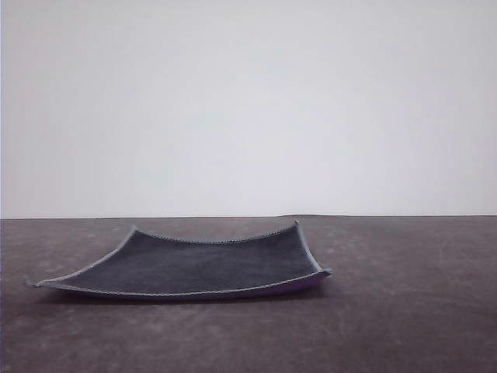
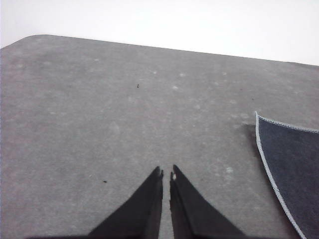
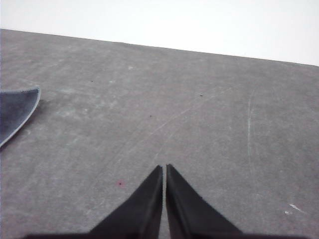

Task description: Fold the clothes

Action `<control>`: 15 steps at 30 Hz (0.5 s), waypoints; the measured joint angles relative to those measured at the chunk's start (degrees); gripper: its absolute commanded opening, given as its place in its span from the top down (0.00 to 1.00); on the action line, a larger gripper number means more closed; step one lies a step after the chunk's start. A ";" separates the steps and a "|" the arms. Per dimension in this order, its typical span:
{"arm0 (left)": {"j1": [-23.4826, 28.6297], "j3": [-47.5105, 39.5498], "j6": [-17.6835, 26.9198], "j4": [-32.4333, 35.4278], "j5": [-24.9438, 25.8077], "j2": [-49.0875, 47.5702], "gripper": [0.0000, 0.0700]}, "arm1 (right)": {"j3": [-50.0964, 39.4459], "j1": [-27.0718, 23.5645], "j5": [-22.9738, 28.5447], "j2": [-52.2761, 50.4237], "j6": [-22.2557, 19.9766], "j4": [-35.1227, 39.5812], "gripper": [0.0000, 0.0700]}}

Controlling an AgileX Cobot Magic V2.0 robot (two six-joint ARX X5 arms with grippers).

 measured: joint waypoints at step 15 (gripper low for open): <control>0.00 0.00 0.00 0.02 0.02 0.00 0.98 | 0.00 0.00 0.00 0.00 0.00 0.00 0.99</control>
